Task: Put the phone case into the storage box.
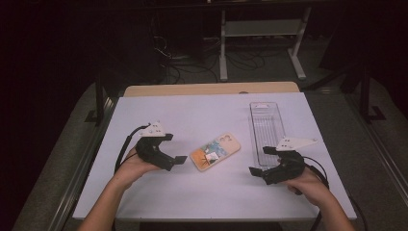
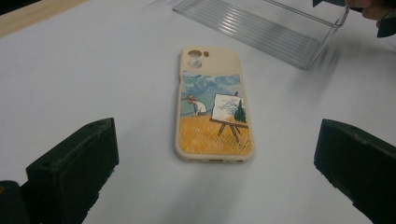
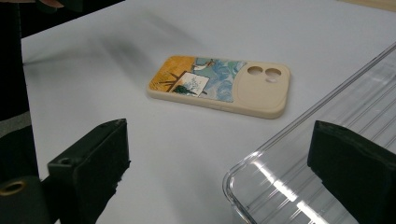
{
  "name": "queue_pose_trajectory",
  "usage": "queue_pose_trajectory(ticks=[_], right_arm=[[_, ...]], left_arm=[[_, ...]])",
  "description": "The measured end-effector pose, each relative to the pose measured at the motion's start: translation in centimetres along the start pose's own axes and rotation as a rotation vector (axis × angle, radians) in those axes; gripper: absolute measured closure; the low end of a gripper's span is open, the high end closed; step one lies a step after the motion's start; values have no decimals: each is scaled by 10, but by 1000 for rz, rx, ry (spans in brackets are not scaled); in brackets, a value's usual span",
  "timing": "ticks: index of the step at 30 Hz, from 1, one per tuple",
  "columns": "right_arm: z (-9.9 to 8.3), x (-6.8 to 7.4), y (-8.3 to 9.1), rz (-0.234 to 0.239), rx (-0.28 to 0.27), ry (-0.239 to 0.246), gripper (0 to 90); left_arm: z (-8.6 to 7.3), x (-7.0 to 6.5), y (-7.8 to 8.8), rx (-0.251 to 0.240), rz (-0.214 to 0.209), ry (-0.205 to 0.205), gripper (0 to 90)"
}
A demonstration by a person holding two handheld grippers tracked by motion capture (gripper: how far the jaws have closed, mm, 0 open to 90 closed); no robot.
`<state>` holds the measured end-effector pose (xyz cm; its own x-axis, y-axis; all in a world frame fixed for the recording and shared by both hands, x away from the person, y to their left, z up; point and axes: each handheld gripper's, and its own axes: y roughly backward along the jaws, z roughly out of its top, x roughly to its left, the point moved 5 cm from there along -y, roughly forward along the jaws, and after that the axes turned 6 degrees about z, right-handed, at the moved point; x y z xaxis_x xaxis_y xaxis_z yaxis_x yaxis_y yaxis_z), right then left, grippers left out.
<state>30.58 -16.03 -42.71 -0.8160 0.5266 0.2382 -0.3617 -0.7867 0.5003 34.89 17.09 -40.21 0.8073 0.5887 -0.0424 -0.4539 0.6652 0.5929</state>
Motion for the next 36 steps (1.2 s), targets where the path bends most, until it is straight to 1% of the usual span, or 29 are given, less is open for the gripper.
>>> queue_pose_trajectory(ticks=[5, 6, 10, 12, 15, 19, 20, 22, 29, 31, 32, 36], right_arm=[[0, 0, 0, 1, 0, -1, 49], [0, 0, 0, 1, 0, -1, 49], [0, 0, 0, 0, 0, 2, 49], [0, 0, 0, 1, 0, 2, 49], [0, 0, 0, 1, -1, -1, 49], [0, 0, 0, 2, -1, -2, 49], [0, 0, 0, 1, 0, -3, 49], [0, 0, 0, 2, -1, -1, 49], [0, 1, 0, 4, -1, -7, 49], [0, 1, 0, 3, -1, -5, 49], [0, 1, 0, 3, -1, -7, 49], [0, 1, 0, 3, 0, -5, 49]], left_arm=[[6, -1, -4, 4, -2, -11, 0], [7, -2, -5, 3, -1, -5, 0], [13, -4, -10, 1, -4, -15, 0], [15, -4, -11, -2, -3, -12, 0], [22, -5, -16, -8, -6, -13, 0], [27, -5, -21, -8, -7, -17, 0], [28, -5, -23, -11, -8, -12, 0], [30, -5, -26, -8, -10, -20, 0], [37, -6, -36, -14, -16, -3, 0], [39, -5, -38, -13, -16, -8, 0], [40, -5, -39, -19, -18, 1, 0], [43, -6, -43, -17, -20, -3, 0]])
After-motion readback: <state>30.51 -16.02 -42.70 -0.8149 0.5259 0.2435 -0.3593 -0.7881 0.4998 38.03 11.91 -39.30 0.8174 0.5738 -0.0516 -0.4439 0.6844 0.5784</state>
